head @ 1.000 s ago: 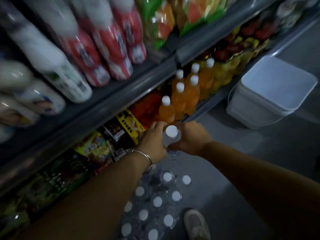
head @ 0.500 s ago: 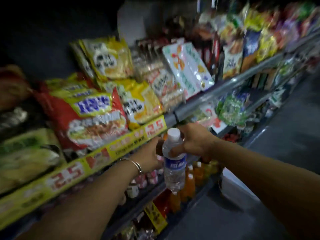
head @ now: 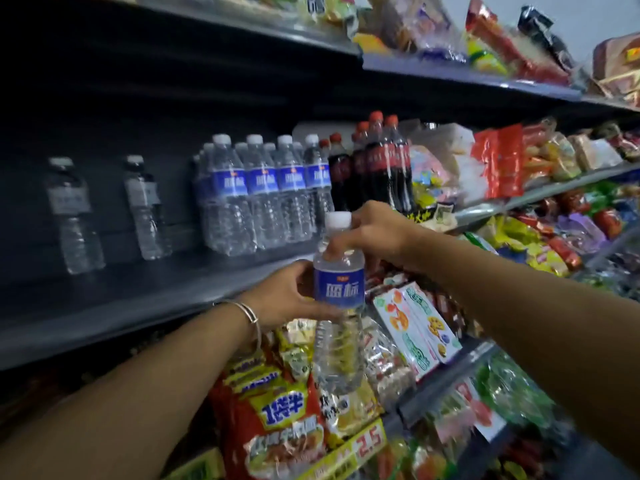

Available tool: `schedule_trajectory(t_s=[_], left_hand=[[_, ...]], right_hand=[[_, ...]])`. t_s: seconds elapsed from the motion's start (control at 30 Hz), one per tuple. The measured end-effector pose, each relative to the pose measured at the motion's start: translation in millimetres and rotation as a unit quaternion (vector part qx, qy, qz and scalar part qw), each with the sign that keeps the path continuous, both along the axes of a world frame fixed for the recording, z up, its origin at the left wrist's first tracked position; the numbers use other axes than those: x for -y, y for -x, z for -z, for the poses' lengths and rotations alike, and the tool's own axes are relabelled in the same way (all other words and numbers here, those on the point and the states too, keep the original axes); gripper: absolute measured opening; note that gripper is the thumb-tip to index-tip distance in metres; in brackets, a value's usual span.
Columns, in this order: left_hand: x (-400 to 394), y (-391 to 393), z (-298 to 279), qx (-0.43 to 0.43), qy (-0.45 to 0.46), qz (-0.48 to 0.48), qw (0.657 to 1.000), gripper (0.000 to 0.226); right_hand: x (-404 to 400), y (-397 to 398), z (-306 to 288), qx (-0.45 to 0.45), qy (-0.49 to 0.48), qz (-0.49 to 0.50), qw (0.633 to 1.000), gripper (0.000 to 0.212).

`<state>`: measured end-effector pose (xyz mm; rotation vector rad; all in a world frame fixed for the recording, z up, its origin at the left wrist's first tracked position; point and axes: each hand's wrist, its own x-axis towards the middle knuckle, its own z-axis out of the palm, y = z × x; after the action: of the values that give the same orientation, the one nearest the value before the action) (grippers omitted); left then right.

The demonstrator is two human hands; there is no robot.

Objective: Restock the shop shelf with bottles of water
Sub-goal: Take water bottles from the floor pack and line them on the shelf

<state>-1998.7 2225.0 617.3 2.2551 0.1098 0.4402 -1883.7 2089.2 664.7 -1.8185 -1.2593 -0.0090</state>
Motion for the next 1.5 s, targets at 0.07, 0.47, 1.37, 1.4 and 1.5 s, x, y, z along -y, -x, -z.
schedule_trajectory(t_s=[0.07,0.47,1.37,1.4,1.5], left_hand=[[-4.5,6.9,-32.1,0.027,-0.001,-0.026,0.999,0.076],[-52.7,3.1,-126.9,0.136,-0.02,-0.11,0.984,0.045],[-126.9,-33.2,-93.0,0.101,-0.035,-0.356,0.928,0.065],[-125.5,-32.9,-93.0,0.1,-0.039,-0.36,0.927,0.062],[-122.0,-32.2,-91.7,0.1,-0.056,-0.372,0.921,0.054]], right_hand=[[-7.8,2.0,-32.5,0.0,-0.032,-0.006,0.999,0.026],[-89.4,-17.0,-145.8,-0.044,-0.155,-0.071,0.984,0.038],[-192.6,-60.2,-103.3,-0.077,0.078,-0.195,0.975,0.047],[-192.6,-60.3,-102.6,-0.081,0.072,-0.195,0.975,0.05],[-190.6,-59.5,-98.9,-0.087,0.055,-0.189,0.977,0.044]])
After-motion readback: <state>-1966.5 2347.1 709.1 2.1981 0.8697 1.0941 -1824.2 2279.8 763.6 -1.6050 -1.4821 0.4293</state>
